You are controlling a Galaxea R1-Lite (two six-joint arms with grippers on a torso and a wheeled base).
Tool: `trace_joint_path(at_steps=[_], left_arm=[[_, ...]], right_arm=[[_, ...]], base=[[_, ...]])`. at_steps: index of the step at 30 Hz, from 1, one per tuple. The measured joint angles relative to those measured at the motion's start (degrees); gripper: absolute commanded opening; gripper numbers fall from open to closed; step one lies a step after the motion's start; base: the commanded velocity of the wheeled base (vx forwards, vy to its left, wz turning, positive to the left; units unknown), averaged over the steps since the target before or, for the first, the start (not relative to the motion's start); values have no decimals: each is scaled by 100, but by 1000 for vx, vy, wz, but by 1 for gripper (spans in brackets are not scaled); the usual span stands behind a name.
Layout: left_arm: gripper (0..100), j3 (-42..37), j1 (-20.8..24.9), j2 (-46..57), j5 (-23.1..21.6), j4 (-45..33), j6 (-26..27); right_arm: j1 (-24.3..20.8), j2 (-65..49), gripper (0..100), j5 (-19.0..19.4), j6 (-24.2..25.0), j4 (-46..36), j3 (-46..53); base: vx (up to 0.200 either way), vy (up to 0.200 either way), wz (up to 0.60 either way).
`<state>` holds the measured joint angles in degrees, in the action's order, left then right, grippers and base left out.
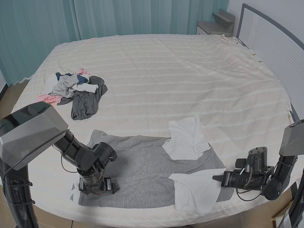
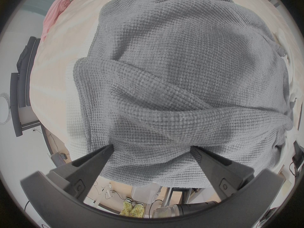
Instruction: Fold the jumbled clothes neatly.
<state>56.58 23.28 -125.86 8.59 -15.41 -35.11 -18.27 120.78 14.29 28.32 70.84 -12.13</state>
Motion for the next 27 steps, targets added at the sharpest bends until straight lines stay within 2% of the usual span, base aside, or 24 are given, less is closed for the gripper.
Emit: trace_joint_path(at_steps=[10,18,27], left_arm=[[100,0,0,0,0,-2,0],[100,0,0,-2,0,-2,-2],[100,-5,0,-6,-1,-2,-2]], right_arm=[[-60,61,100,60,80,54,80],[-557,-56,100,79,816,256,379],[-758,-99,100,66,841,286,475]], base=[[0,0,0],[0,0,0],[0,0,0]])
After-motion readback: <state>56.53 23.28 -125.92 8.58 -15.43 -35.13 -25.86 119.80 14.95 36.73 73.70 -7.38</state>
